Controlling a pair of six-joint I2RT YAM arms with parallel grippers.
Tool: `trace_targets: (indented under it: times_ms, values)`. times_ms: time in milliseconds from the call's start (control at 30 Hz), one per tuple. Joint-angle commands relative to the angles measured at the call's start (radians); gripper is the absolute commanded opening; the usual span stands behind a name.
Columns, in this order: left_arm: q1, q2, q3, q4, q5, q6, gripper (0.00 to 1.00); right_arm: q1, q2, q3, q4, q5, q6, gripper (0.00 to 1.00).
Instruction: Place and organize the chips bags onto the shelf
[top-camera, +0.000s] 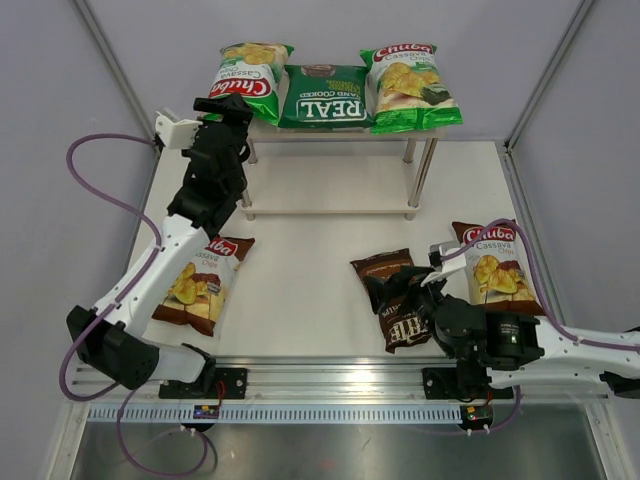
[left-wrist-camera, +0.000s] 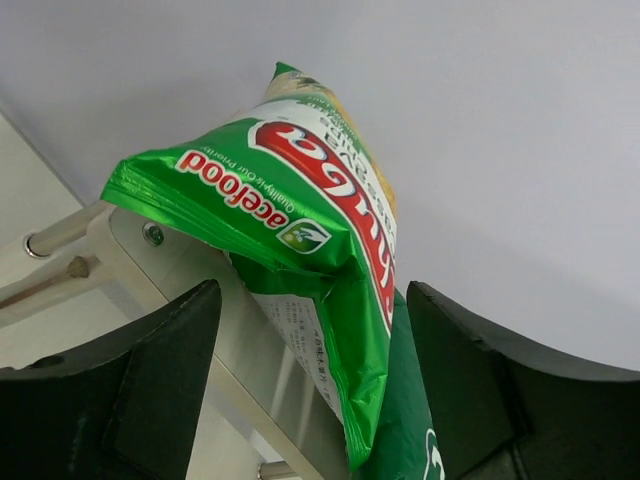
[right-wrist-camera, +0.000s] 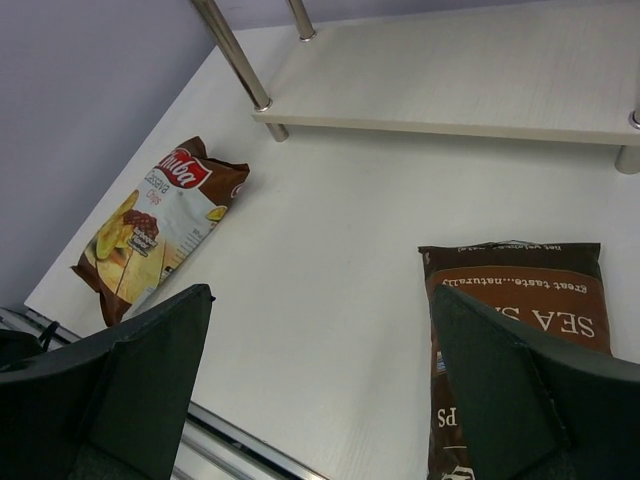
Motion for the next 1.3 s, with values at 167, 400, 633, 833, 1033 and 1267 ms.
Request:
trace_targets:
  times_ms: [167, 400, 633, 833, 1033, 1267]
  values:
    - [0.002, -0.185, -0.075, 0.035, -0.024, 0.106, 0.94, -0.178, 0.221, 0.146, -0.1, -0.324, 0.035, 0.99]
    - [0.0, -0.404, -0.161, -0.165, -0.047, 0.306, 0.99, -0.267, 0.354, 0.103, 0.092, -0.575, 0.053, 0.99]
    - [0.003, -0.629, -0.376, -0.291, 0.182, 0.652, 0.99, -0.275, 0.363, 0.071, 0.144, -0.673, 0.035, 0.99]
    - [0.007, -0.588, -0.463, -0.487, 0.359, 0.784, 0.99, -0.275, 0.315, 0.046, 0.132, -0.895, -0.056, 0.99]
    - [0.055, -0.509, -0.494, -0.58, 0.429, 0.788, 0.99, -0.275, 0.177, -0.044, 0.149, -0.886, -0.093, 1.0]
    - [0.411, -0.352, -0.519, -0.535, 0.872, 0.907, 0.99, -0.275, 0.111, -0.072, 0.128, -1.007, -0.238, 1.0]
